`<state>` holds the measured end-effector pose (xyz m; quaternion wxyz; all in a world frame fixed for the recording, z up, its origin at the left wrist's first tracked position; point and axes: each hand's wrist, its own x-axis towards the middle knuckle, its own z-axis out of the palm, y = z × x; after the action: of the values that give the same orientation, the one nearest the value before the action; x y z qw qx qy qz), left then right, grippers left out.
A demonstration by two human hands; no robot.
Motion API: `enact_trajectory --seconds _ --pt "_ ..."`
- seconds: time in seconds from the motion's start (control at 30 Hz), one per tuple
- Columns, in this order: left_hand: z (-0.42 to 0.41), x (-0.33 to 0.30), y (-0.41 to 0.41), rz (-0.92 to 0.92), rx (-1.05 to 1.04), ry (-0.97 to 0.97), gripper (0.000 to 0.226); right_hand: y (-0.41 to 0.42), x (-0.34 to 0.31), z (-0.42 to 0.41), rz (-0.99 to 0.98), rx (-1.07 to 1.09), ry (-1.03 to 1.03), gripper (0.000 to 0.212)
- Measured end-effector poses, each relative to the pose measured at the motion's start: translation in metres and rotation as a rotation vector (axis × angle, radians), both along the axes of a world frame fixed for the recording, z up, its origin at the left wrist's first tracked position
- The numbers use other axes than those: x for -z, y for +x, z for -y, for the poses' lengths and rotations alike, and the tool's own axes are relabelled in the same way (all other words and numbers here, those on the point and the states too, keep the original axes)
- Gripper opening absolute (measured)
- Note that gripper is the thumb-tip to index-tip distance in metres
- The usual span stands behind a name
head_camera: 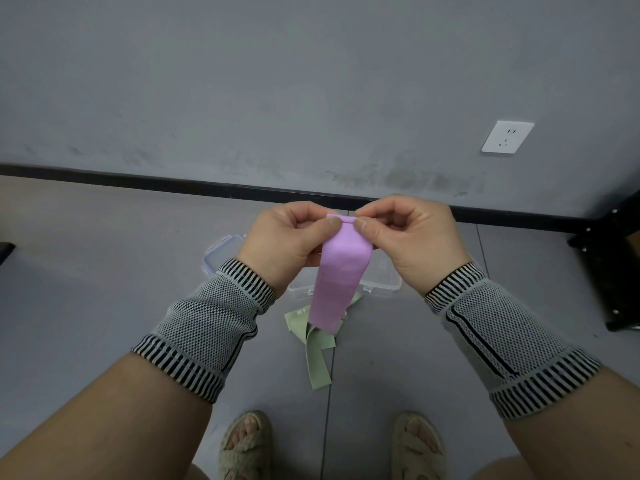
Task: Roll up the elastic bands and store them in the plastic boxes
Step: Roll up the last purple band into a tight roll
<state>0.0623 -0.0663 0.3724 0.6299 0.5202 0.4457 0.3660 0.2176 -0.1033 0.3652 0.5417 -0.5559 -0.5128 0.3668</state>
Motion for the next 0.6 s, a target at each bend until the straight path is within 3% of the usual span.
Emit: enact_trajectory --seconds 0.3,0.6 --pt "0.0013 -0.0006 0.0027 0.013 -0.008 -0.034 0.008 -0.0034 0.0016 -0.0012 -0.120 -0.007 -0.051 0.021" --pt "0.0028 -0.0006 0.0051 0.018 -0.025 -0.041 0.012 -0.0044 0.0009 -0.0024 -0.055 -0.011 -0.038 0.020"
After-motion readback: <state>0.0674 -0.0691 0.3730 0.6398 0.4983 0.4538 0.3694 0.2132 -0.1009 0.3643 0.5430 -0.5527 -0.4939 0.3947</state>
